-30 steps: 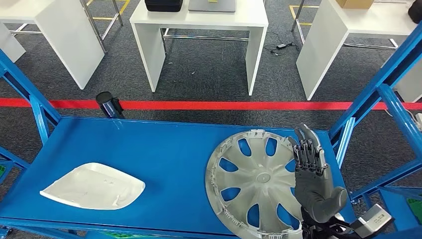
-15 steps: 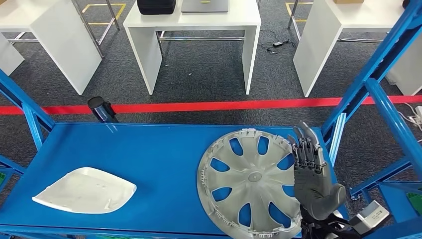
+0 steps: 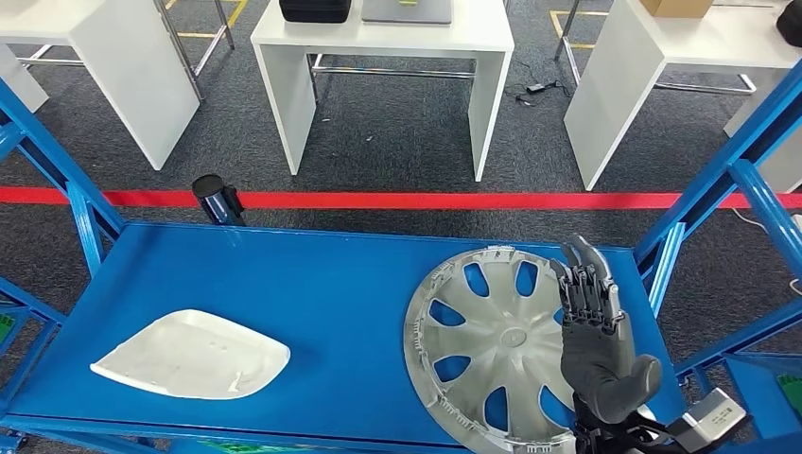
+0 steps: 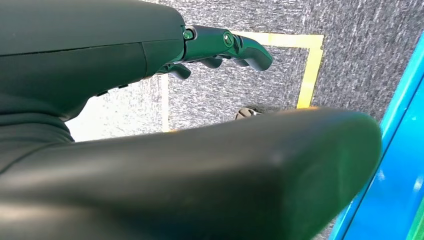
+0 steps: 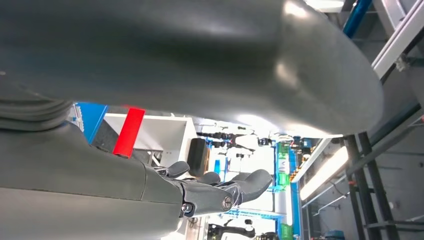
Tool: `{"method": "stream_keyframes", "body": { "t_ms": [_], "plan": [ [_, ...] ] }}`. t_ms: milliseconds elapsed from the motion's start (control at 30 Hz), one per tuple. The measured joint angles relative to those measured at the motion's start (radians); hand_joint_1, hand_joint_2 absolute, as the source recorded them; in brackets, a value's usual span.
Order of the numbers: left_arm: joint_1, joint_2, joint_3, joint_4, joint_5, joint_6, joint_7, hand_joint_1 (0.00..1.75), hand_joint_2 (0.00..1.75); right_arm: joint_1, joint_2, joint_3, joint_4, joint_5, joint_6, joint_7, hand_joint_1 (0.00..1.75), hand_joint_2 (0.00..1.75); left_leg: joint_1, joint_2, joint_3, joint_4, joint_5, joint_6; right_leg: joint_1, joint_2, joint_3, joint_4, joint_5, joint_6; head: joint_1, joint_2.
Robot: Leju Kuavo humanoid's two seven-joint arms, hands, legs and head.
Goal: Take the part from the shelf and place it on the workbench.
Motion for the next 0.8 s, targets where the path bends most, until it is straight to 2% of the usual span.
{"method": "stream_keyframes", "body": {
  "t_ms": [67, 100, 200, 233, 300, 367, 400, 433, 467, 533, 567, 600, 733, 767, 800],
  "plan": [
    [-0.001, -0.001, 0.0, 0.0, 0.0, 0.0, 0.0, 0.0, 0.0, -0.002, 0.0, 0.0, 0.0, 0.0, 0.0, 0.0, 0.0, 0.0, -0.004, -0.001, 0.0, 0.003, -0.002, -0.005, 0.007, -0.001, 0.06, -0.124, 0.042, -0.012, 0.002, 0.0],
    [-0.001, -0.001, 0.0, 0.0, 0.0, 0.0, 0.0, 0.0, 0.0, -0.002, 0.0, 0.0, 0.0, 0.0, 0.0, 0.0, 0.0, 0.0, -0.005, -0.001, -0.001, 0.003, -0.003, -0.01, 0.011, -0.001, 0.072, -0.151, 0.046, -0.017, 0.002, 0.0],
    [-0.001, -0.001, 0.0, 0.0, 0.0, 0.0, 0.0, 0.0, 0.0, -0.002, 0.0, 0.0, 0.0, 0.0, 0.0, 0.0, 0.0, 0.0, -0.005, 0.0, -0.002, 0.002, -0.003, -0.027, 0.011, -0.001, 0.072, -0.163, 0.051, -0.031, 0.001, 0.0],
    [-0.001, -0.001, 0.0, 0.0, 0.0, 0.0, 0.0, 0.0, 0.0, -0.003, 0.0, 0.0, 0.0, 0.0, 0.0, 0.0, 0.0, 0.0, -0.005, 0.0, -0.007, 0.015, -0.014, -0.032, 0.007, -0.002, 0.074, -0.167, 0.054, -0.037, -0.001, 0.0],
    [-0.001, -0.001, 0.0, 0.0, 0.0, 0.0, 0.0, 0.0, 0.0, -0.003, 0.001, 0.0, 0.0, 0.0, 0.0, 0.0, 0.0, 0.0, -0.001, 0.001, -0.045, 0.102, -0.066, -0.042, 0.002, -0.004, 0.076, -0.174, 0.059, -0.045, -0.009, 0.0],
    [0.0, 0.0, 0.0, 0.0, 0.0, 0.0, 0.0, 0.0, 0.0, -0.003, 0.001, 0.0, 0.0, 0.0, 0.0, 0.0, 0.0, 0.0, 0.003, 0.001, -0.106, 0.235, -0.127, -0.051, 0.001, -0.004, 0.075, -0.174, 0.058, -0.047, -0.015, 0.0],
    [0.001, 0.001, 0.0, 0.0, 0.0, 0.0, 0.0, 0.0, 0.0, -0.002, 0.001, 0.0, 0.0, 0.0, 0.0, 0.0, 0.0, 0.0, 0.005, 0.001, -0.125, 0.276, -0.137, -0.054, 0.001, -0.004, 0.075, -0.174, 0.058, -0.047, -0.015, 0.0],
    [0.001, 0.001, 0.0, 0.0, 0.0, 0.0, 0.0, 0.0, 0.0, -0.002, 0.001, 0.0, 0.0, 0.0, 0.0, 0.0, 0.0, 0.0, 0.008, 0.001, -0.128, 0.281, -0.126, -0.057, 0.0, -0.004, 0.076, -0.173, 0.058, -0.046, -0.016, 0.0],
    [0.001, 0.002, 0.0, 0.0, 0.0, 0.0, 0.0, 0.0, 0.0, -0.002, 0.001, 0.0, 0.0, 0.0, 0.0, 0.0, 0.0, 0.0, 0.01, 0.002, -0.111, 0.246, -0.098, -0.059, -0.001, -0.004, 0.077, -0.173, 0.057, -0.044, -0.016, 0.0],
    [0.0, 0.002, 0.0, 0.0, 0.0, 0.0, 0.0, 0.0, 0.0, -0.002, 0.001, 0.0, 0.0, 0.0, 0.0, 0.0, 0.0, 0.0, 0.015, 0.002, -0.046, 0.111, -0.032, -0.062, -0.002, -0.004, 0.079, -0.169, 0.054, -0.037, -0.018, 0.0],
    [-0.001, 0.002, 0.0, 0.0, 0.0, 0.0, 0.0, 0.0, 0.0, -0.002, 0.001, 0.0, 0.0, 0.0, 0.0, 0.0, 0.0, 0.0, 0.016, 0.002, -0.019, 0.054, -0.014, -0.06, 0.0, -0.003, 0.078, -0.165, 0.052, -0.031, -0.02, 0.0],
    [-0.002, 0.001, 0.0, 0.0, 0.0, 0.0, 0.0, 0.0, 0.0, -0.002, 0.001, 0.0, 0.0, 0.0, 0.0, 0.0, 0.0, 0.0, 0.016, 0.002, -0.003, 0.019, -0.006, -0.055, 0.002, -0.003, 0.076, -0.162, 0.051, -0.024, -0.02, 0.0],
    [0.0, 0.0, 0.0, 0.0, 0.0, 0.0, 0.0, 0.0, 0.0, -0.004, 0.001, 0.0, 0.0, 0.0, 0.0, 0.0, 0.0, 0.0, 0.012, 0.001, -0.002, 0.004, -0.003, -0.022, 0.0, -0.002, 0.07, -0.153, 0.046, 0.0, -0.013, 0.0],
    [0.0, 0.0, 0.0, 0.0, 0.0, 0.0, 0.0, 0.0, 0.0, -0.004, 0.001, 0.0, 0.0, 0.0, 0.0, 0.0, 0.0, 0.0, 0.013, 0.001, -0.002, 0.002, -0.001, -0.015, -0.001, -0.002, 0.06, -0.129, 0.029, 0.004, -0.011, 0.0],
    [0.0, 0.001, 0.0, 0.0, 0.0, 0.0, 0.0, 0.0, 0.0, -0.004, 0.001, 0.0, 0.0, 0.0, 0.0, 0.0, 0.0, 0.0, 0.013, 0.002, -0.002, 0.001, 0.0, -0.01, -0.002, -0.002, 0.039, -0.083, 0.001, 0.008, -0.007, 0.0]
  ]
}}
